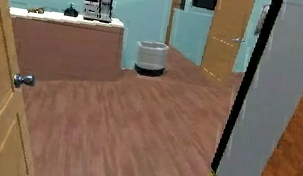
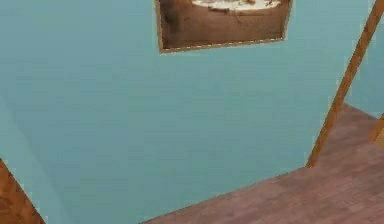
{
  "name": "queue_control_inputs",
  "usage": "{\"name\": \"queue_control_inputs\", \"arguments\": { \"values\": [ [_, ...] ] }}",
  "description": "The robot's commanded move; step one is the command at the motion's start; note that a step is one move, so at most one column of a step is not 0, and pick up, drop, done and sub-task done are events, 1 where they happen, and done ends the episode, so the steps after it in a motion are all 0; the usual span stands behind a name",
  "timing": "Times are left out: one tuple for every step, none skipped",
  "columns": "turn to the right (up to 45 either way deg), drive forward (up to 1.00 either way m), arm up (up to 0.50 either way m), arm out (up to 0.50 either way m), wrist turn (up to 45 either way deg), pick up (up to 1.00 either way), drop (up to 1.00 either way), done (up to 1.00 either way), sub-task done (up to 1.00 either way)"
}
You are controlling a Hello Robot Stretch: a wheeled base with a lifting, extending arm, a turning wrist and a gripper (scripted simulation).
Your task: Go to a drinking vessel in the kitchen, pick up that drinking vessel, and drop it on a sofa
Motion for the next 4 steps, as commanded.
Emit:
{"name": "queue_control_inputs", "arguments": {
  "values": [
    [0.0, 0.95, 0.0, 0.0, 0.0, 0.0, 0.0, 0.0, 0.0],
    [-36.0, 0.0, 0.0, 0.0, 0.0, 0.0, 0.0, 0.0, 0.0],
    [0.0, 1.0, 0.0, 0.0, 0.0, 0.0, 0.0, 0.0, 0.0],
    [-45.0, 0.0, 0.0, 0.0, 0.0, 0.0, 0.0, 0.0, 0.0]
  ]
}}
